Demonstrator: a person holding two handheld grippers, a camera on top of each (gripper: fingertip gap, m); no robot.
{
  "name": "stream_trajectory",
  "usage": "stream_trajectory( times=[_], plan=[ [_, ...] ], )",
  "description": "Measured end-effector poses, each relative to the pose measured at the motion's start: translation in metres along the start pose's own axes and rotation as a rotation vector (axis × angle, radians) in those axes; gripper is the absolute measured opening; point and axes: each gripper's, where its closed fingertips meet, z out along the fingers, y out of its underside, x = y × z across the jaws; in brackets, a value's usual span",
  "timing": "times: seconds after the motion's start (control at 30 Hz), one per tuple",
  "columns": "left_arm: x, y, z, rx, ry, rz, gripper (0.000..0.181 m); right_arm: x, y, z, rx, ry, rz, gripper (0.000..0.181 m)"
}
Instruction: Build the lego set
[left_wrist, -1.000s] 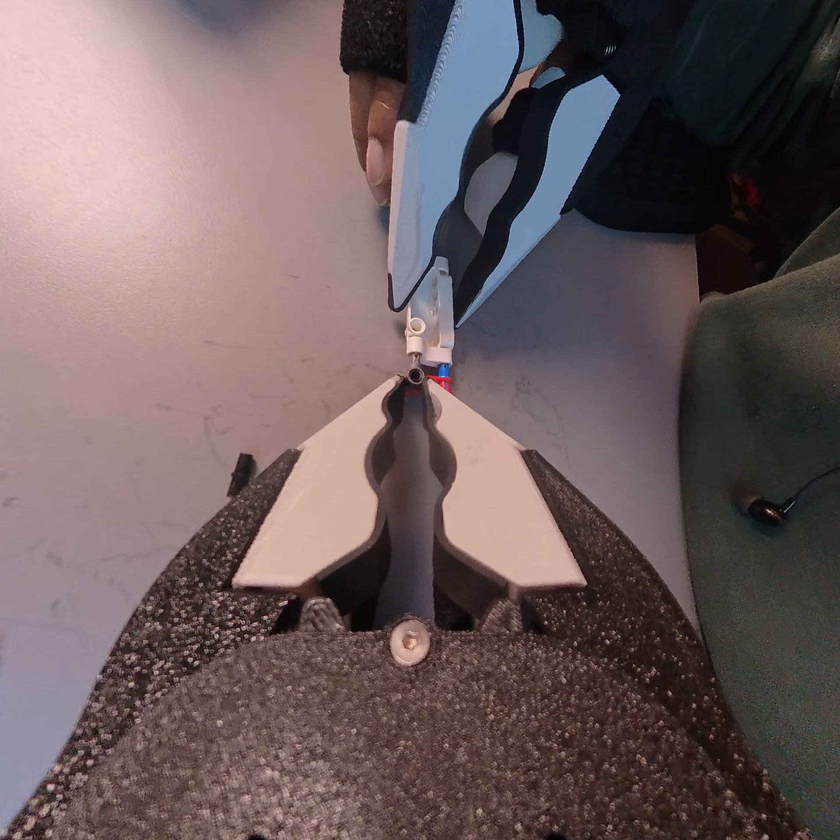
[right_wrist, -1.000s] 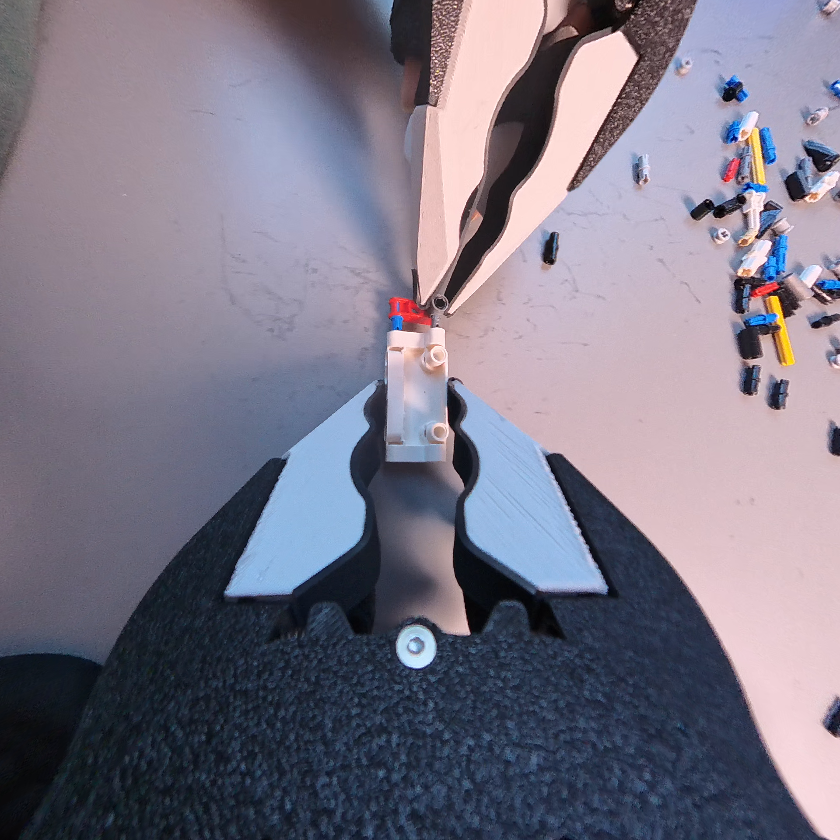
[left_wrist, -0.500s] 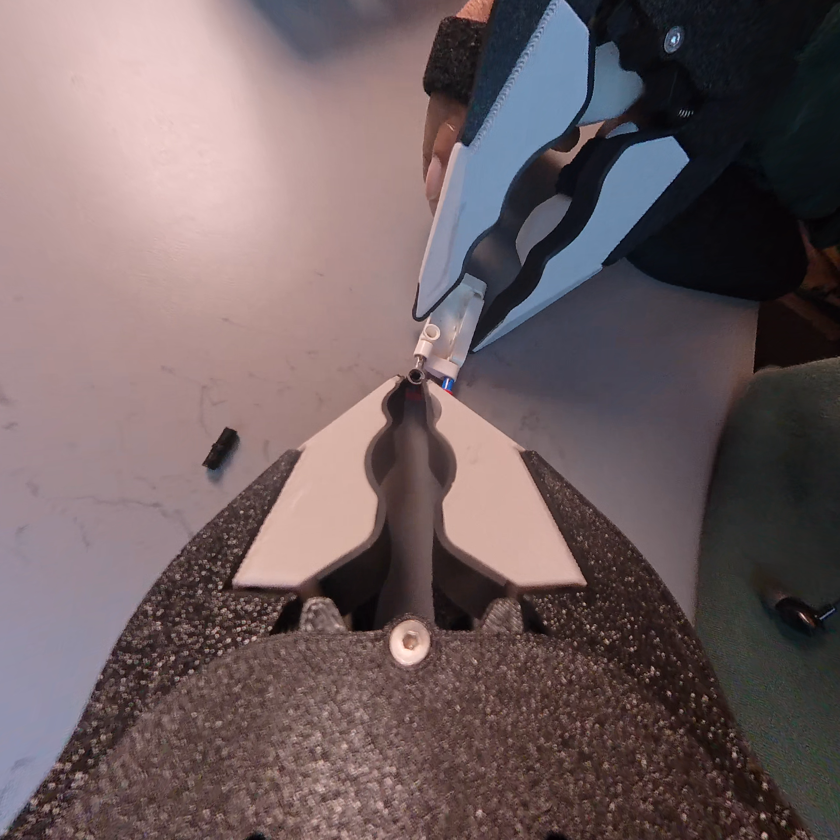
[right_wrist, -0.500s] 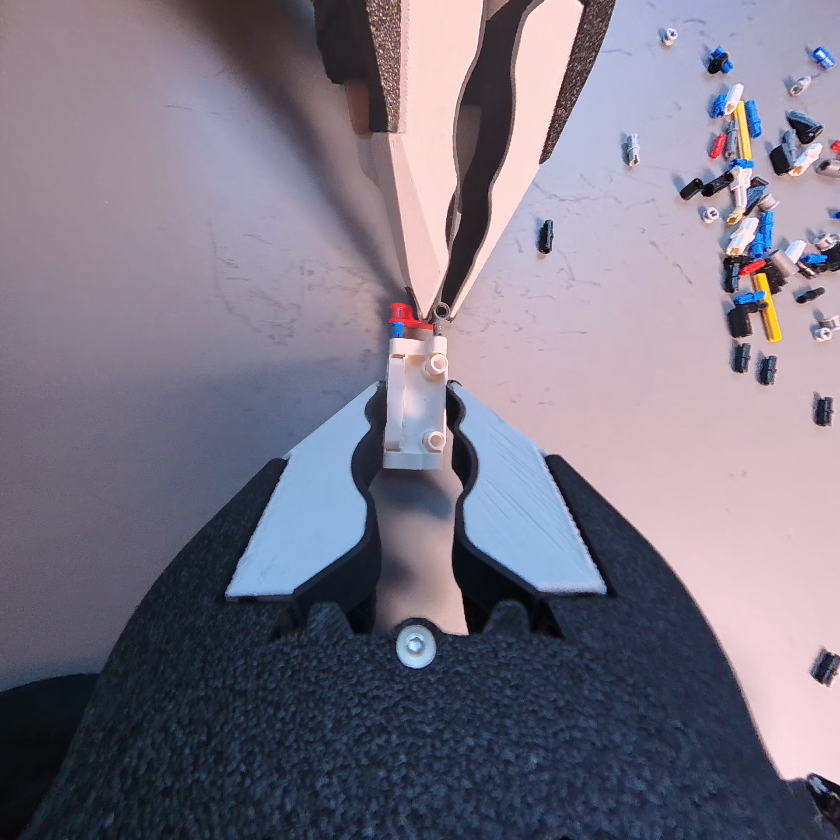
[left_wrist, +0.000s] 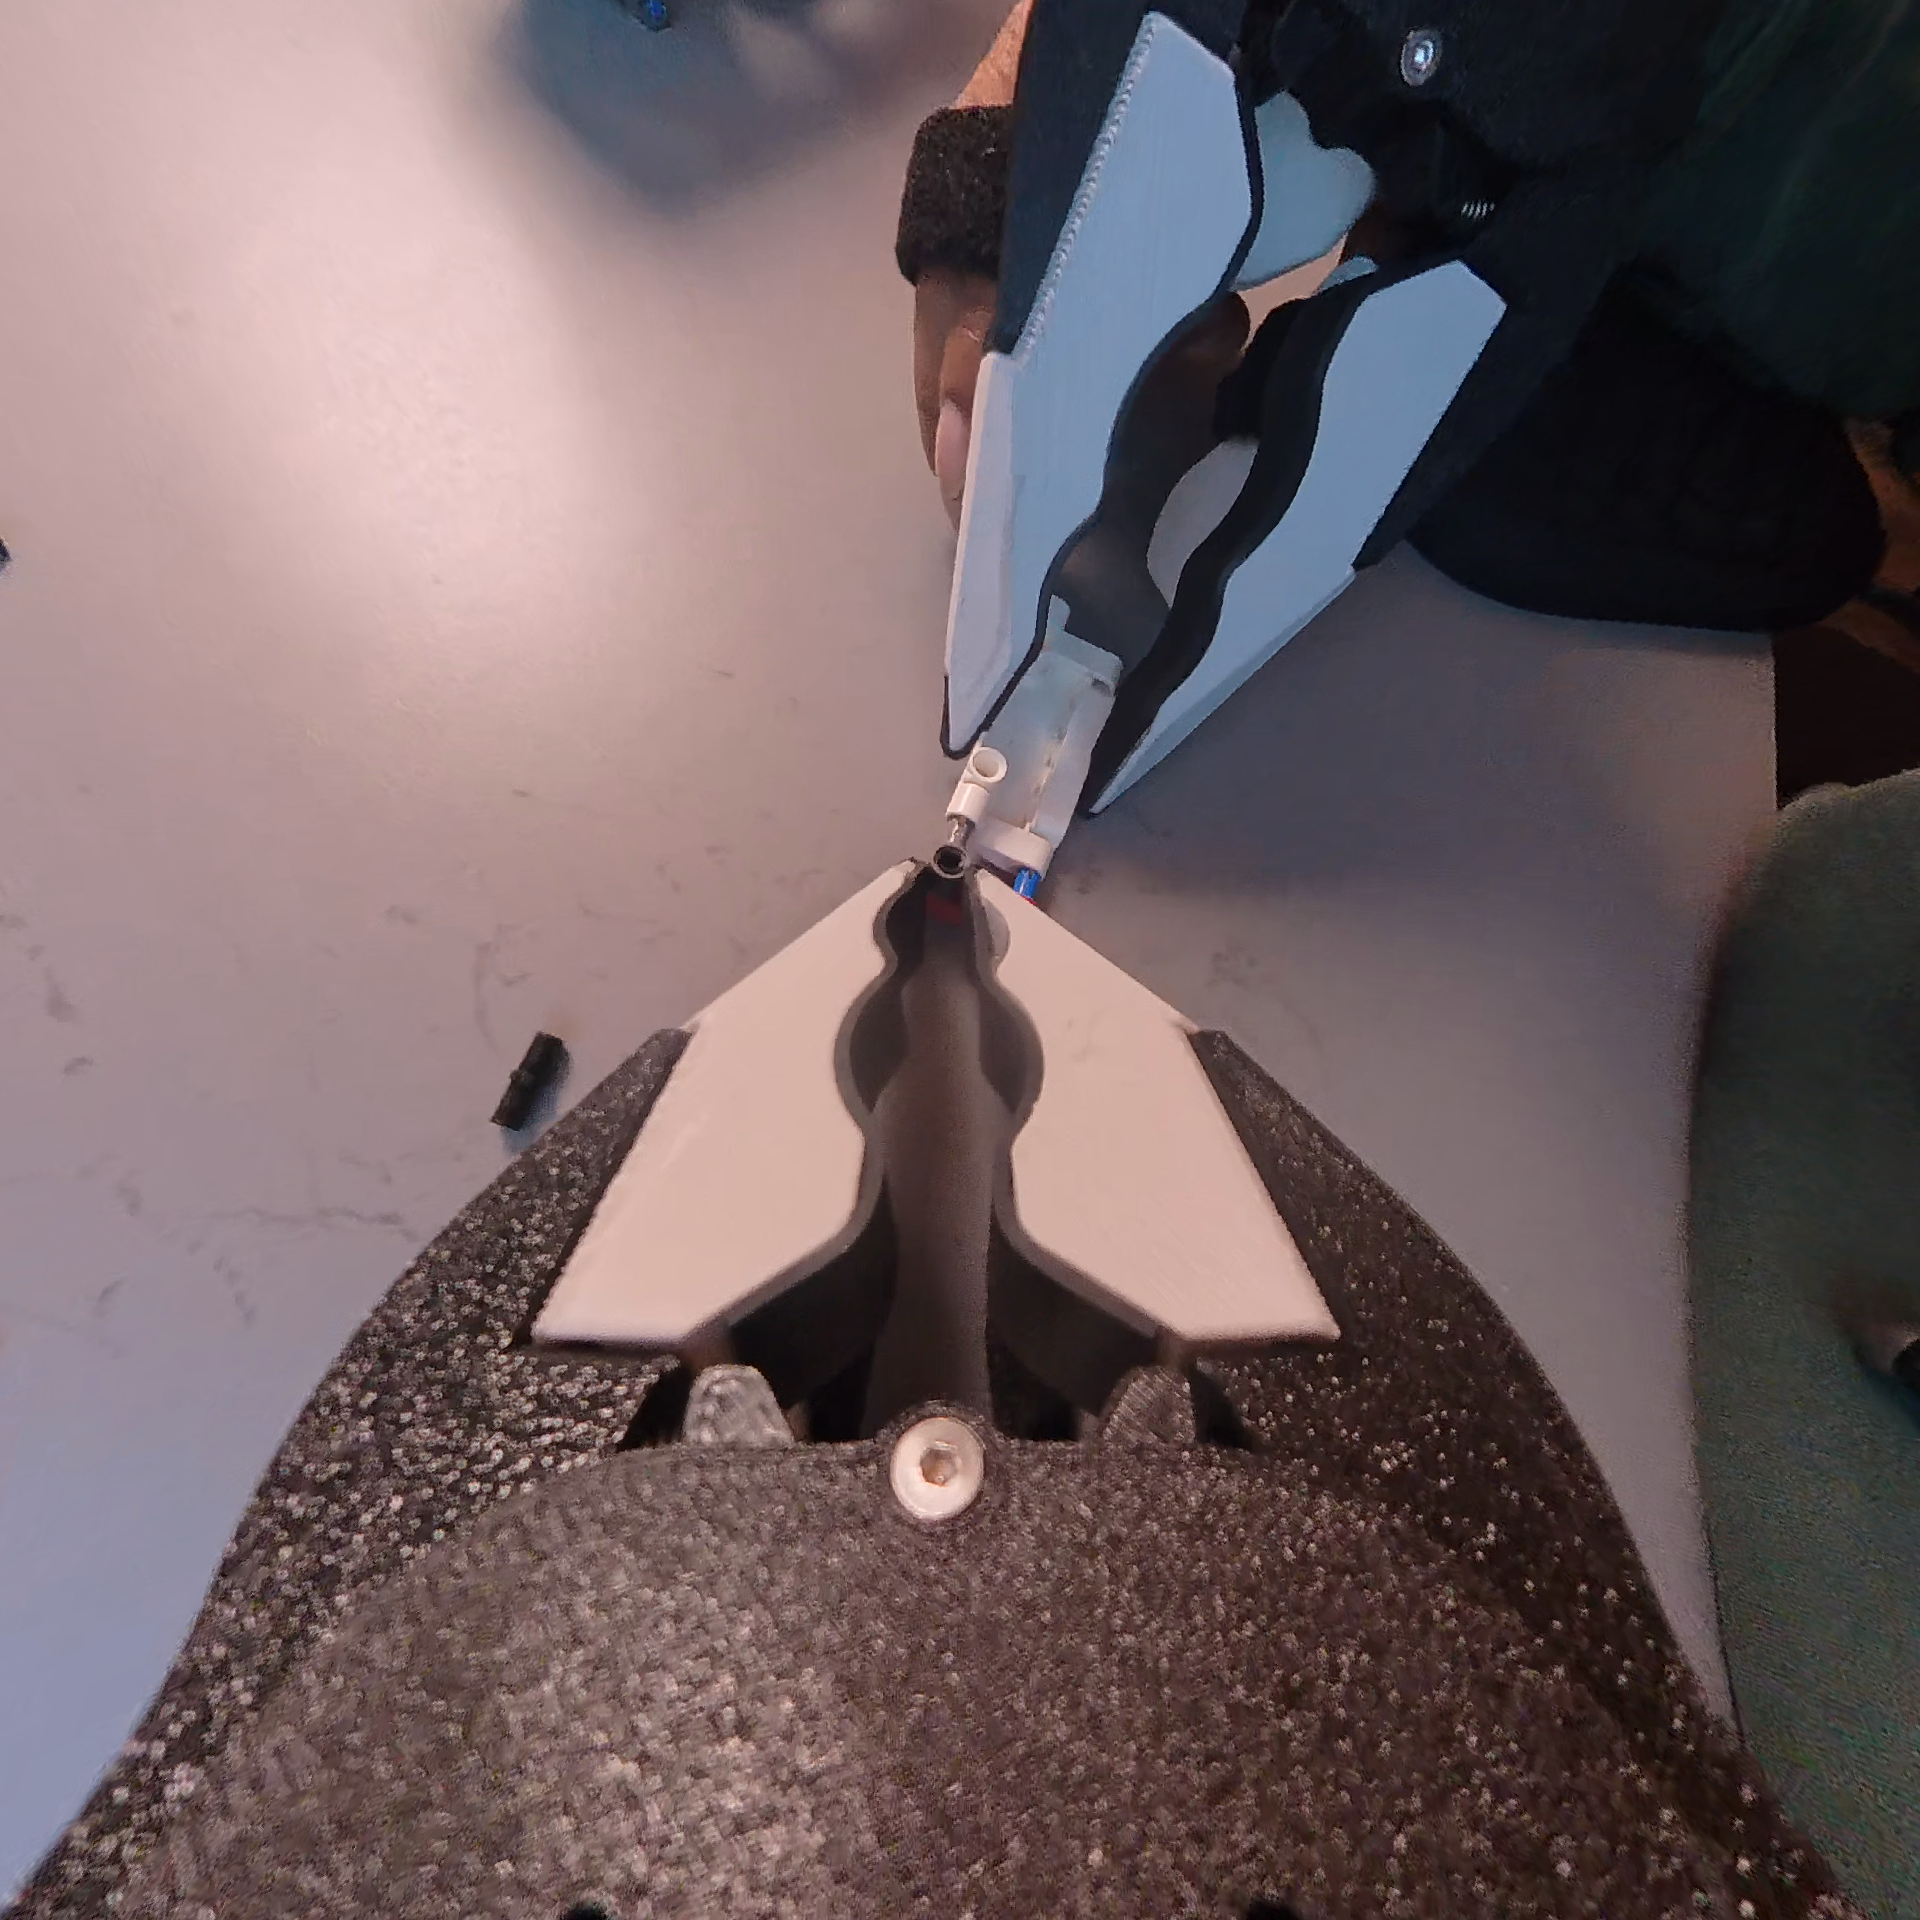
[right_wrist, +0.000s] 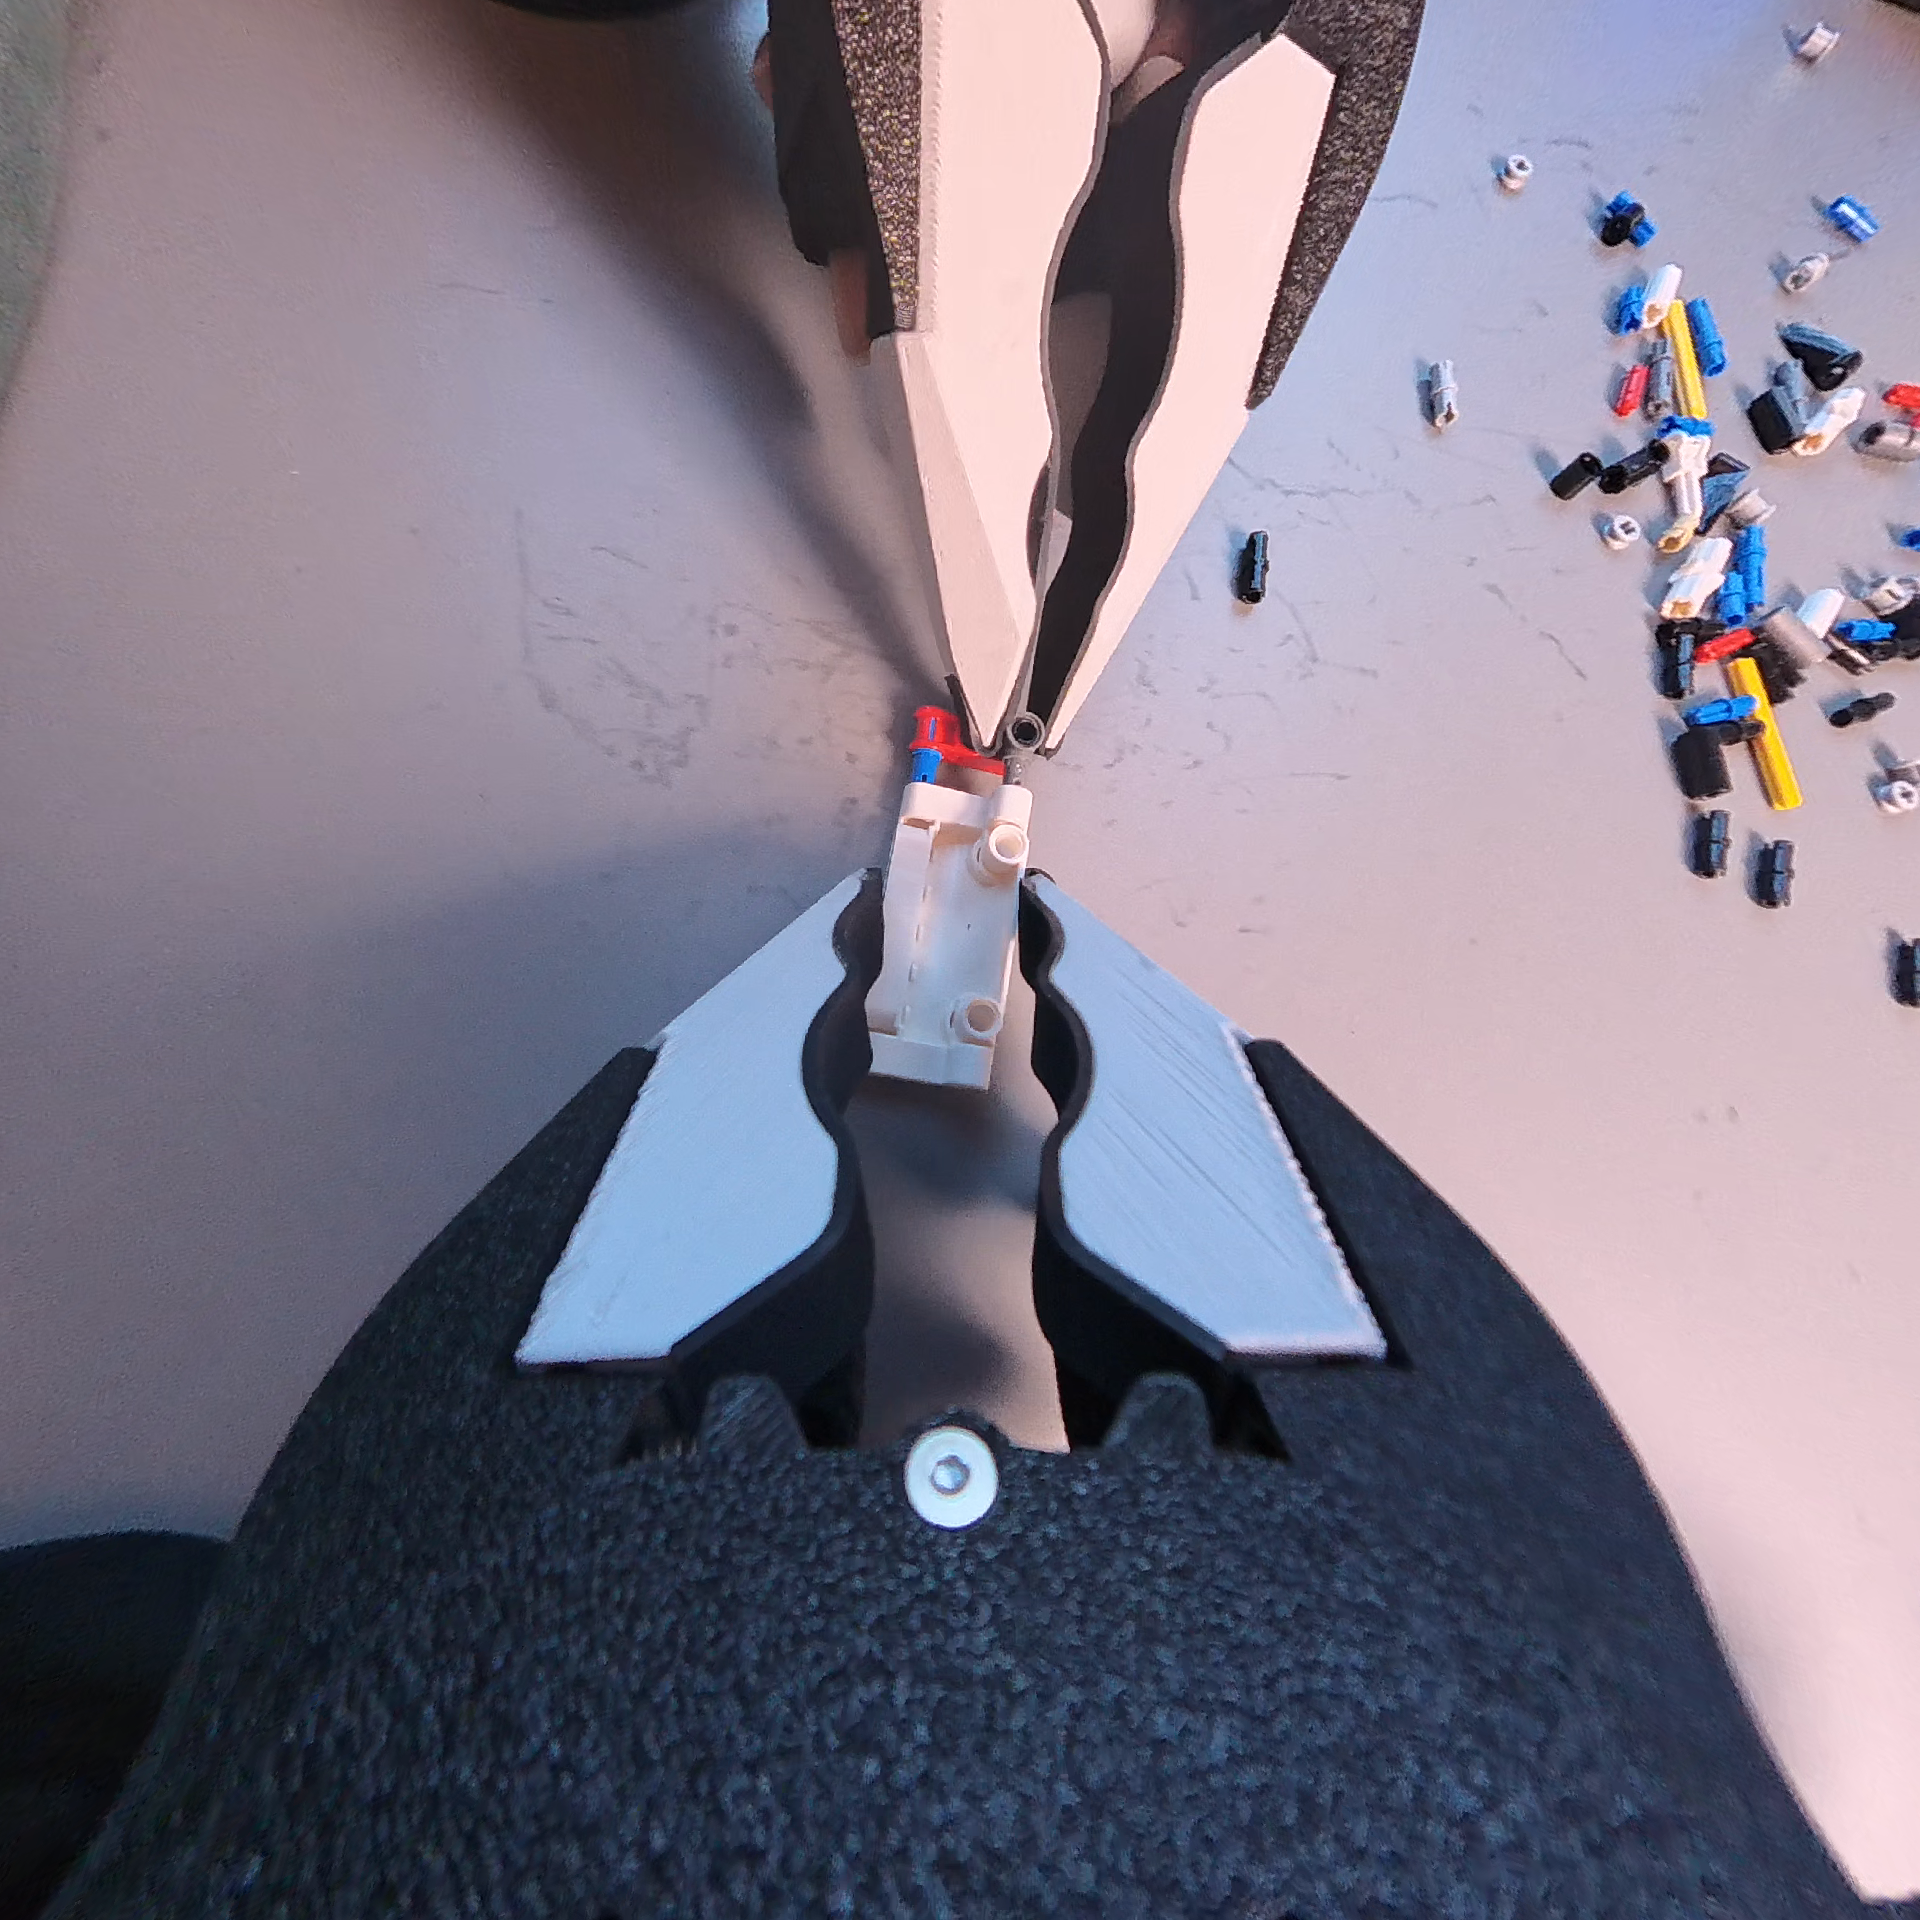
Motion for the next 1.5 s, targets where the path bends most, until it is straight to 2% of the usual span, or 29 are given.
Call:
stream_trajectory(
  times=[0.17,0.53,0.73,1.07,1.23,1.43,1.5],
  plan=[
    [0.000,-0.001,0.001,0.008,-0.015,0.050,0.004,-0.001,-0.001,0.001,0.014,-0.007,0.011,0.024],
    [0.017,0.005,0.002,-0.030,0.097,0.188,0.005,-0.014,-0.004,-0.001,0.044,-0.038,-0.050,0.023],
    [0.015,0.003,0.004,-0.032,0.074,0.233,0.005,-0.012,-0.002,-0.002,0.044,-0.038,-0.054,0.023],
    [0.033,0.010,0.002,-0.069,0.239,0.397,0.005,-0.028,-0.005,-0.002,0.057,-0.126,-0.079,0.023],
    [0.032,0.009,0.004,-0.066,0.234,0.426,0.005,-0.029,-0.005,-0.003,0.061,-0.128,-0.087,0.023],
    [0.038,0.012,0.002,-0.067,0.304,0.609,0.006,-0.036,-0.006,-0.003,0.071,-0.184,-0.112,0.023],
    [0.031,0.010,0.002,-0.093,0.299,0.563,0.006,-0.031,-0.006,-0.002,0.058,-0.166,-0.069,0.024]
  ],
)
